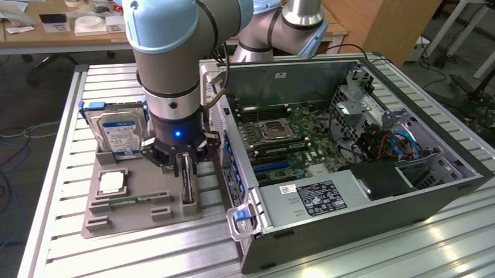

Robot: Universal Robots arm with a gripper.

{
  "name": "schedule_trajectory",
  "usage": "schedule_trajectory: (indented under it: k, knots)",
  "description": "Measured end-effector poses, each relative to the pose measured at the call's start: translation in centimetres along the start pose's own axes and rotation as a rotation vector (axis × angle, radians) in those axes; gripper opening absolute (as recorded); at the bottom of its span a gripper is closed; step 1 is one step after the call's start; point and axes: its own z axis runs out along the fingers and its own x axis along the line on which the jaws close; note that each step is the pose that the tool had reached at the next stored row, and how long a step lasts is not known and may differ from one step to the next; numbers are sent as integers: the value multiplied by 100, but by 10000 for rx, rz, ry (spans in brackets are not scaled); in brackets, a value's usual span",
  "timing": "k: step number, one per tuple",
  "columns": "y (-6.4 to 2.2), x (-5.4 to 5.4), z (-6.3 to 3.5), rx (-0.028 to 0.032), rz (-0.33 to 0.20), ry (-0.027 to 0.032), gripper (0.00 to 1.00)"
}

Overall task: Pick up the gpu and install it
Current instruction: 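Pick up the gpu and move the gpu toward the slot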

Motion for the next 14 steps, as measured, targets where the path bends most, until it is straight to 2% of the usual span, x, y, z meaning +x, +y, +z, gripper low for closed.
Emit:
schedule_trajectory:
  k: [14]
  knots:
    - [0,0,14,-2,1,-2,42]
